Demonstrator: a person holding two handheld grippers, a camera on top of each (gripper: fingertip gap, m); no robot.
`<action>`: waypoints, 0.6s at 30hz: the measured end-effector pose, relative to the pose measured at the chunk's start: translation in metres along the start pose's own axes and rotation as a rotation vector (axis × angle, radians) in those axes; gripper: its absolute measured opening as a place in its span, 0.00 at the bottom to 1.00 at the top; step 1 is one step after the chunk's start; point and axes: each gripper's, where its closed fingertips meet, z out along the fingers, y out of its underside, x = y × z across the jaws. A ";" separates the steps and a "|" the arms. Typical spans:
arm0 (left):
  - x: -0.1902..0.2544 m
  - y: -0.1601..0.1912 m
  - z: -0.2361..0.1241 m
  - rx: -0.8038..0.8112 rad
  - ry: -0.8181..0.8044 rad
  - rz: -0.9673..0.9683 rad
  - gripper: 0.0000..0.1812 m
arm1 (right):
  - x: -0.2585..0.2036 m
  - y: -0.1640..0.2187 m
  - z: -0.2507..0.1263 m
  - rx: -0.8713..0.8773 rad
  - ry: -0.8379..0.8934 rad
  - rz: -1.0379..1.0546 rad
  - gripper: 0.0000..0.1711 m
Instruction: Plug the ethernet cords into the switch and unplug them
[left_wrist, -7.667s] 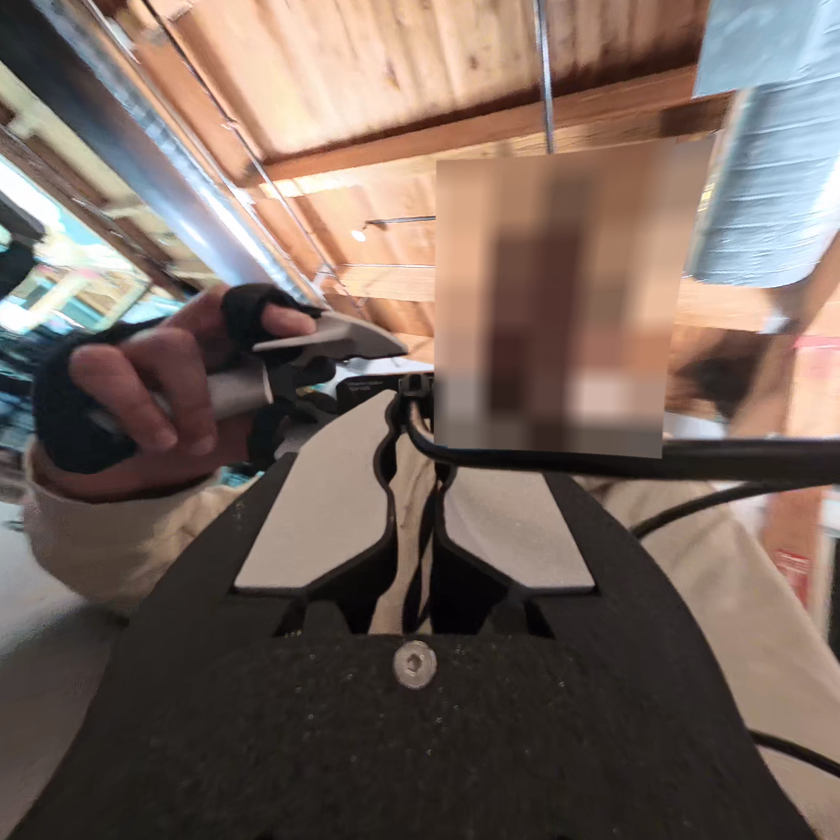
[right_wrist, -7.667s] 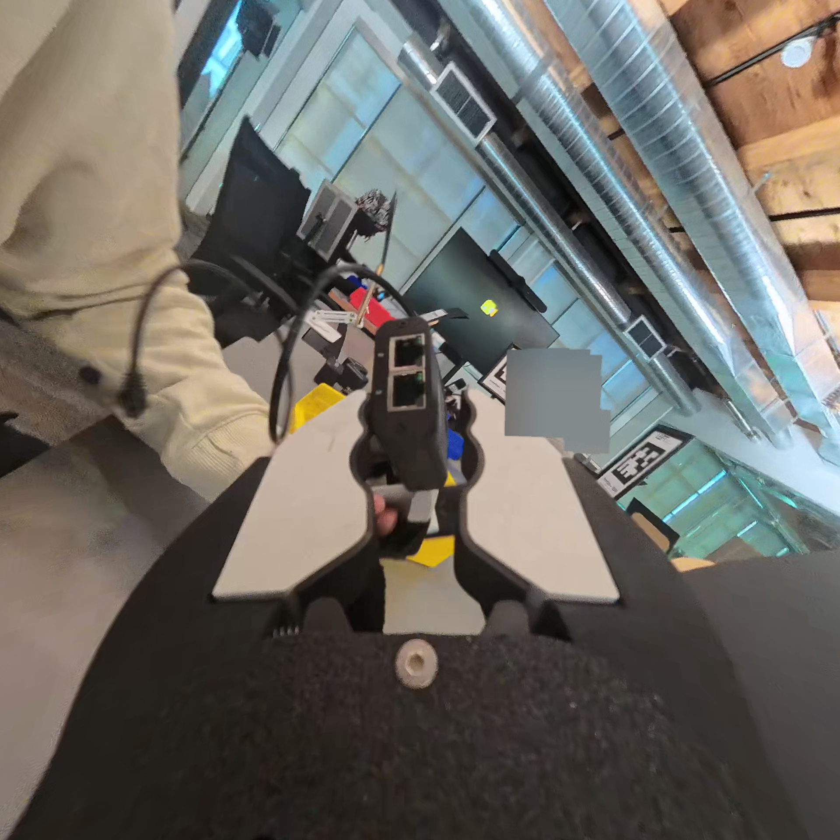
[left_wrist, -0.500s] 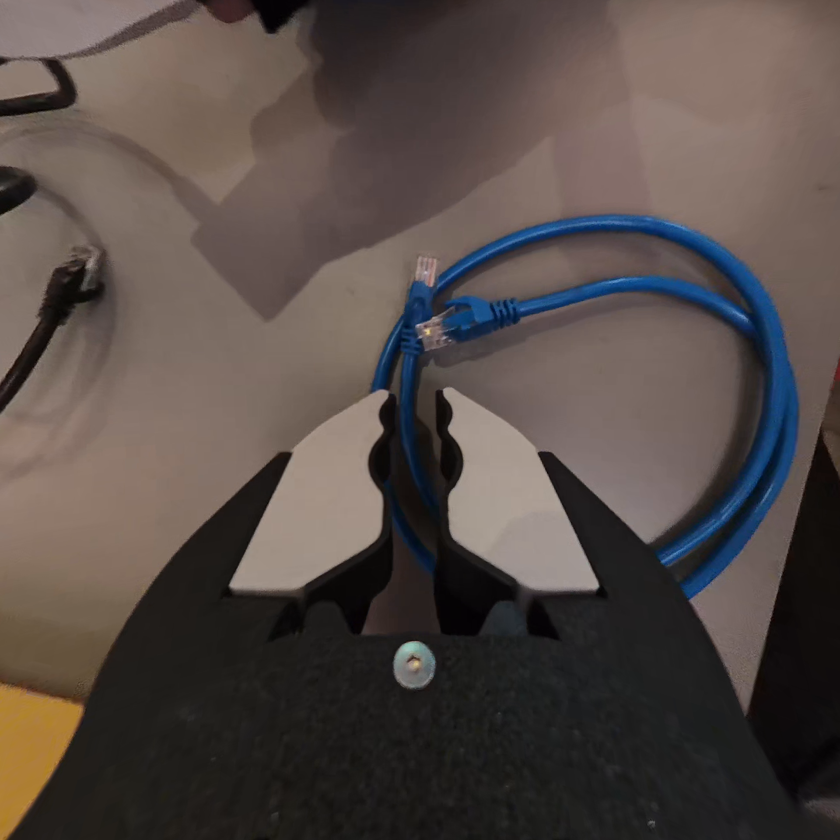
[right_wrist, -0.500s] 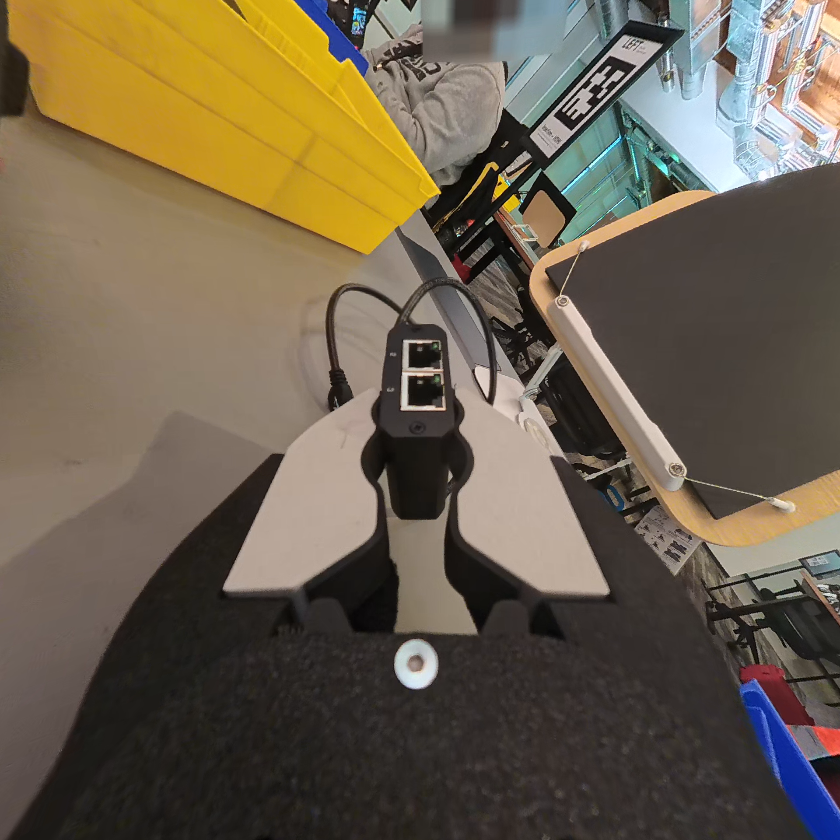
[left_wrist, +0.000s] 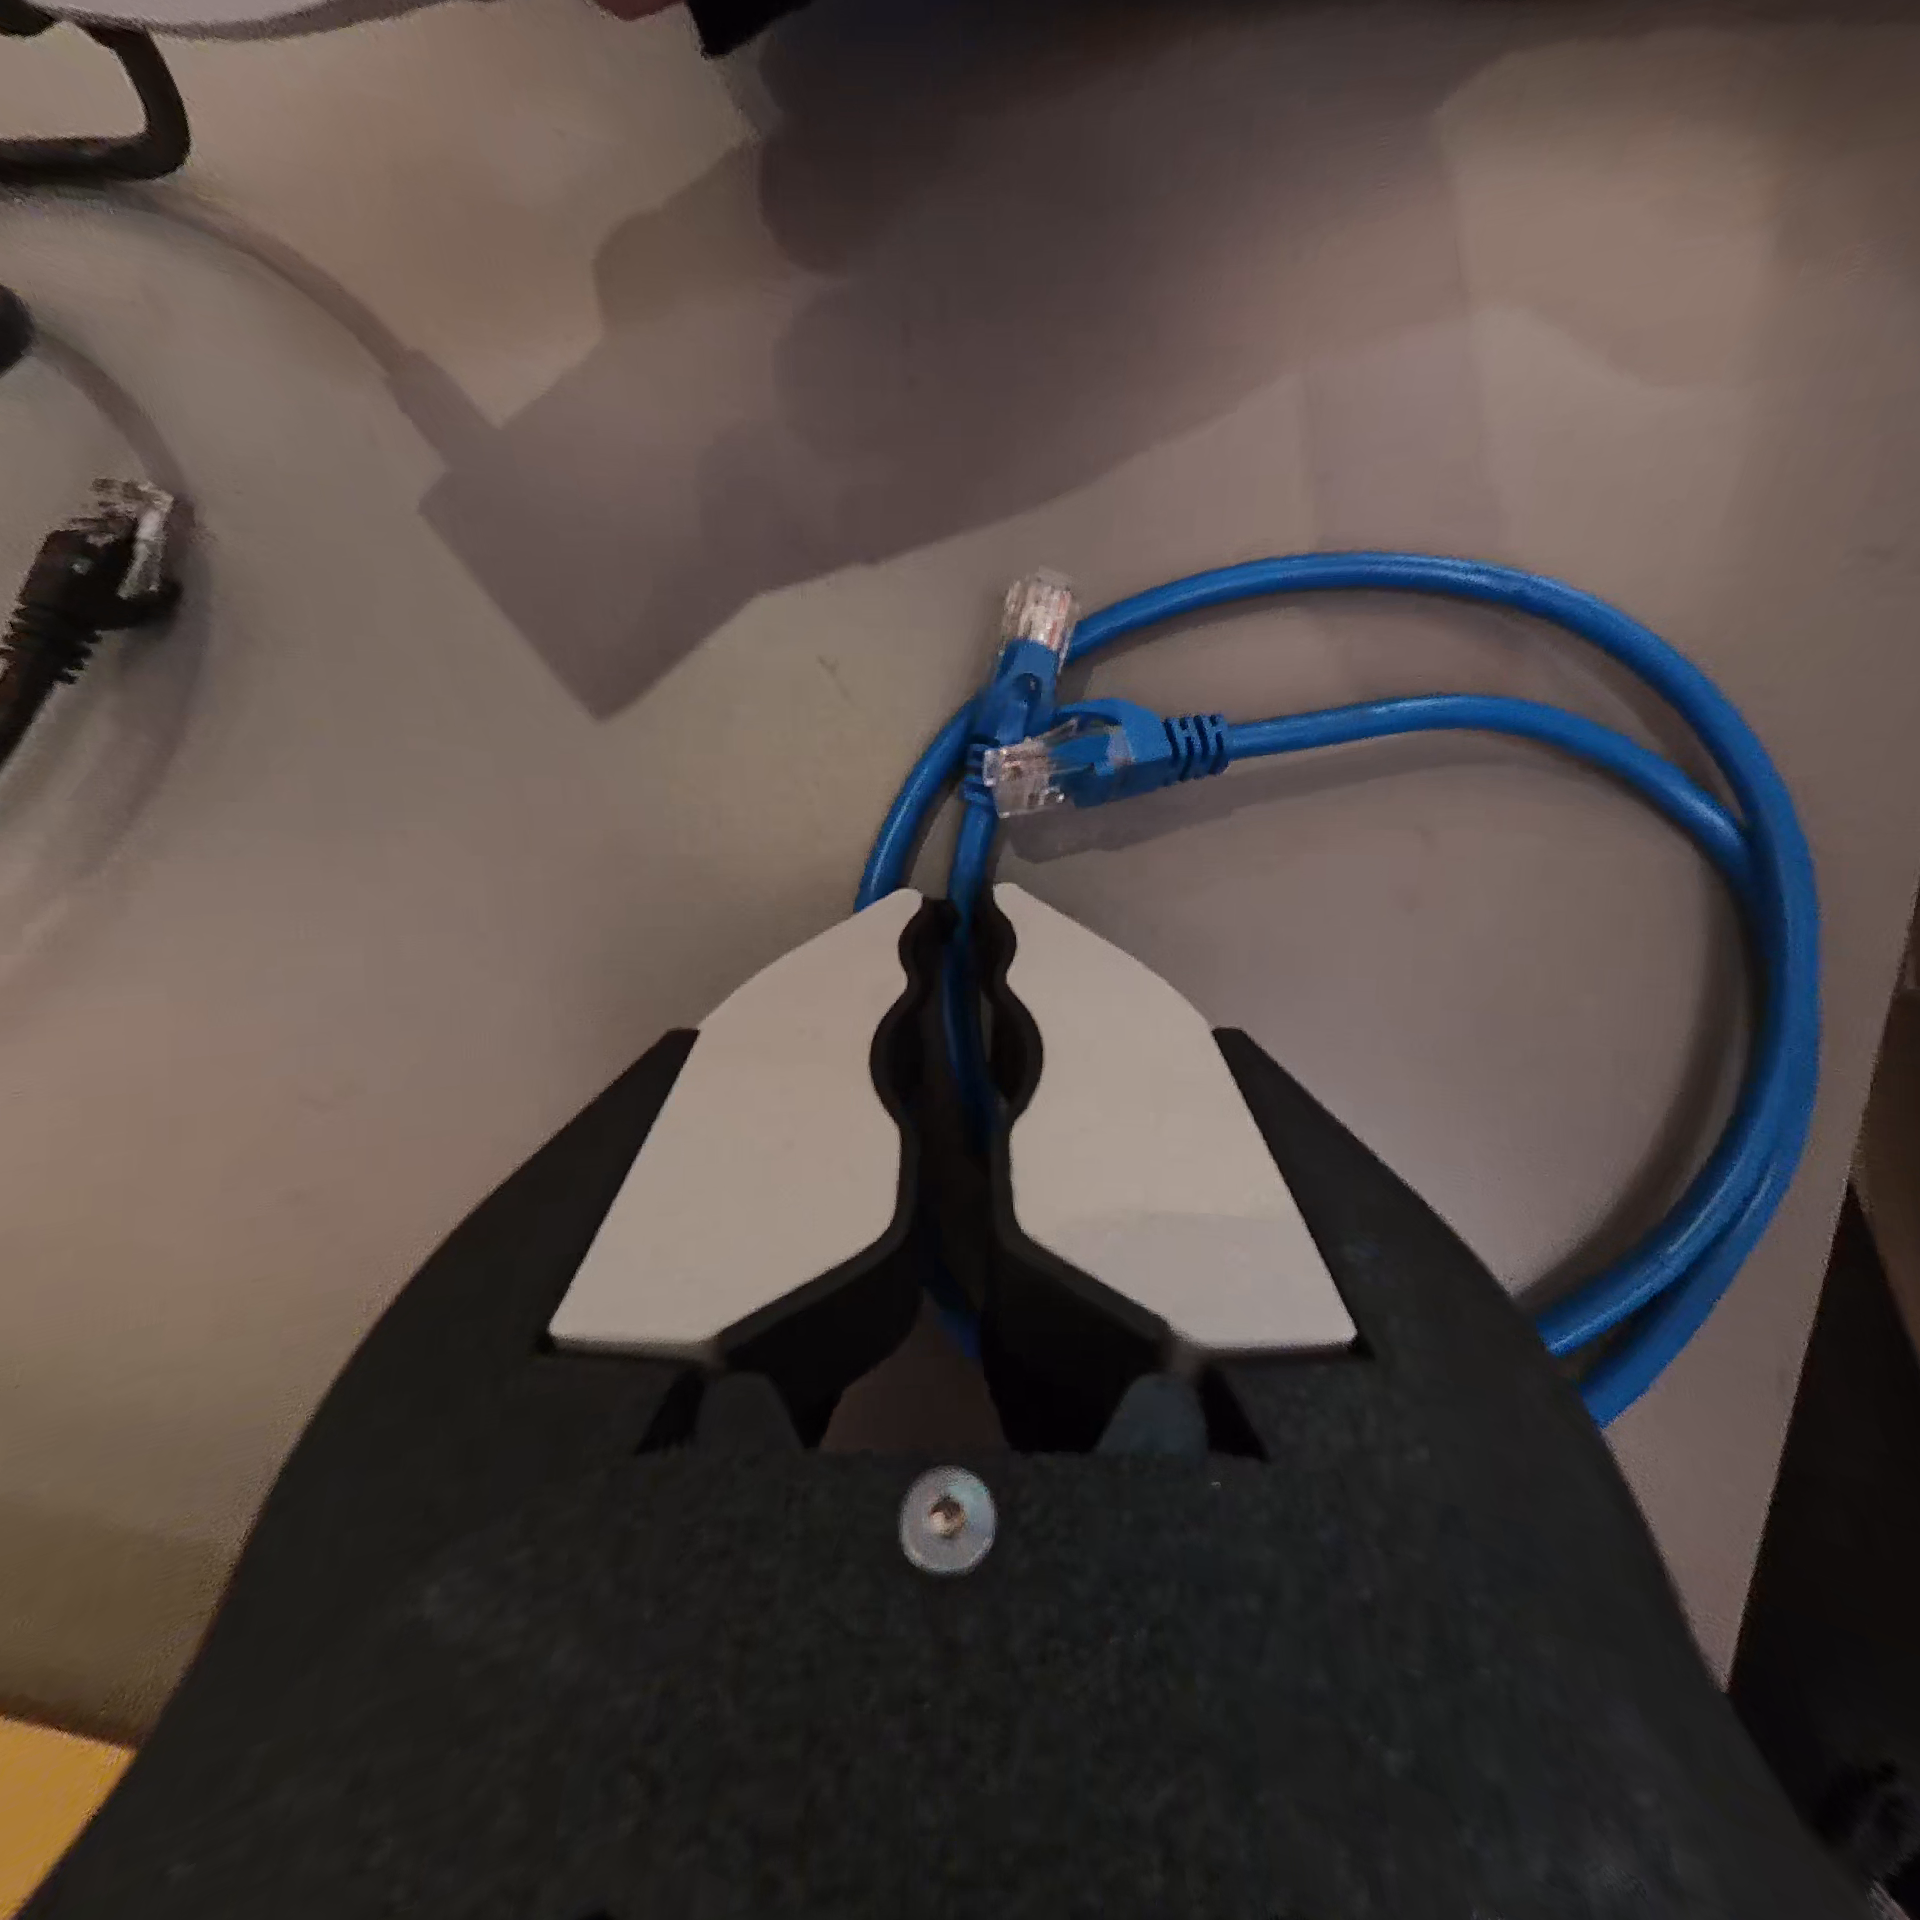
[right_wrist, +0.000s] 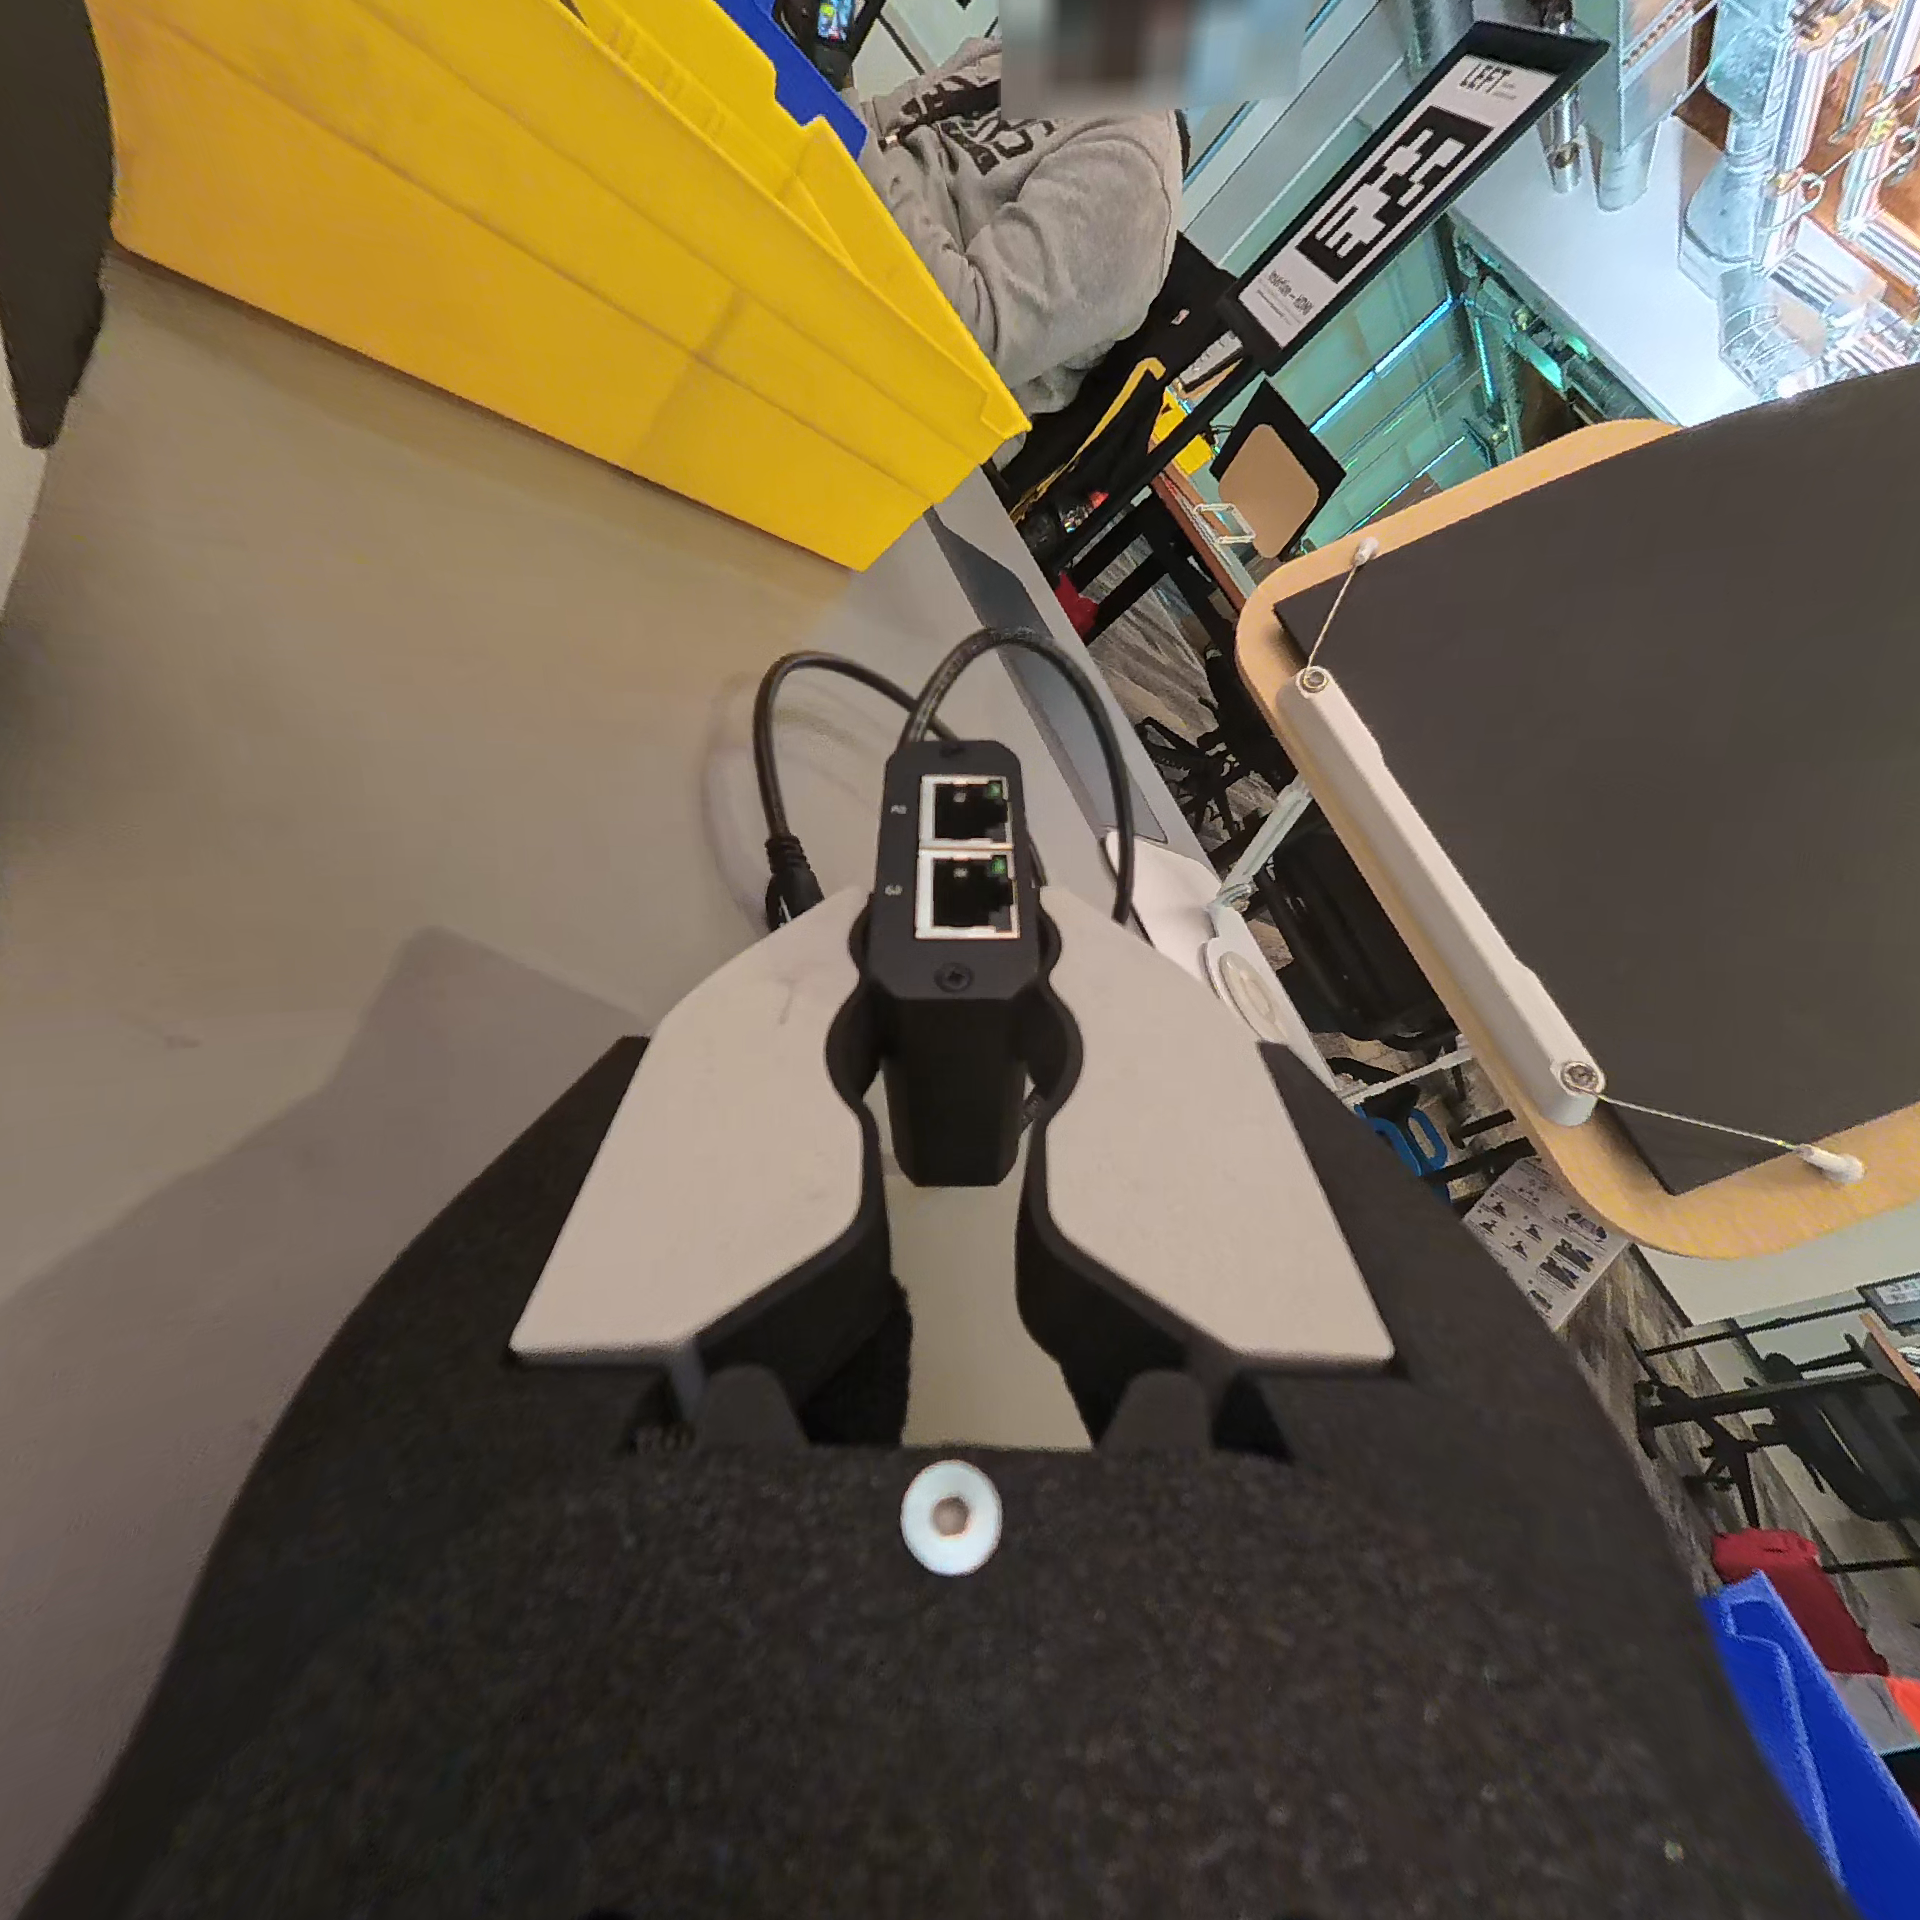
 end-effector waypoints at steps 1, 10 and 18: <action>0.000 0.000 0.000 -0.003 -0.011 0.005 0.04 | 0.000 0.000 0.000 0.000 0.001 0.000 0.14; -0.001 -0.014 -0.035 0.056 -0.133 0.131 0.00 | 0.000 -0.001 0.000 0.002 0.002 -0.004 0.14; 0.004 -0.009 -0.034 0.059 -0.107 0.077 0.13 | 0.000 0.000 0.000 -0.001 -0.004 -0.005 0.14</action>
